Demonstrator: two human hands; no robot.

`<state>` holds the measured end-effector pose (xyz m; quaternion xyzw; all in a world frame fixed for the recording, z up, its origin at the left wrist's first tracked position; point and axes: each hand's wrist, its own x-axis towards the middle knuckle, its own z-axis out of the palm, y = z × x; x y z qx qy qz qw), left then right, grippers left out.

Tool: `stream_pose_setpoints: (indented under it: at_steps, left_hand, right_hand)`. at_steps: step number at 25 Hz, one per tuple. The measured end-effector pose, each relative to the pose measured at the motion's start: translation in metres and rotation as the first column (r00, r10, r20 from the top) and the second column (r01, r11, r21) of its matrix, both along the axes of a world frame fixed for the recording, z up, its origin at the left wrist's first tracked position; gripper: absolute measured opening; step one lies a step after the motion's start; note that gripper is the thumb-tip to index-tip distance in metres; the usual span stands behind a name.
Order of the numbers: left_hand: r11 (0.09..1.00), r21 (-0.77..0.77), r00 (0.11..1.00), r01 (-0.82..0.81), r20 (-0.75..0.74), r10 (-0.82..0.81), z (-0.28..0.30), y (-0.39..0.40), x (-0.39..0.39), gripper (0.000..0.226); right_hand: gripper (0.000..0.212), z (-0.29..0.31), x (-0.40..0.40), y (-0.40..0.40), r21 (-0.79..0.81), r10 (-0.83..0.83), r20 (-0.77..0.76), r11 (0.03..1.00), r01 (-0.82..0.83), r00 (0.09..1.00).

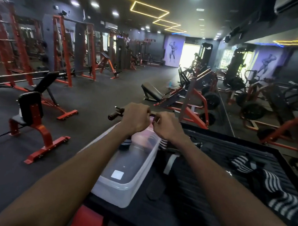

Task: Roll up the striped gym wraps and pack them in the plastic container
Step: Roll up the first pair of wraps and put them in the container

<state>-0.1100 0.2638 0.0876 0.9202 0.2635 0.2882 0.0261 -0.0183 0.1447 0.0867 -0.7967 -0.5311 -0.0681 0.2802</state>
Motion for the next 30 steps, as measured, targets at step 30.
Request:
stream_pose_setpoints:
  at_steps: [30]
  left_hand:
    - [0.833,-0.374,0.818,0.409,-0.255,-0.516,0.007,-0.105,0.042,0.075]
  right_hand:
    - [0.011,0.003,0.079,-0.12,-0.075,-0.123,-0.54,0.992,0.098,0.833]
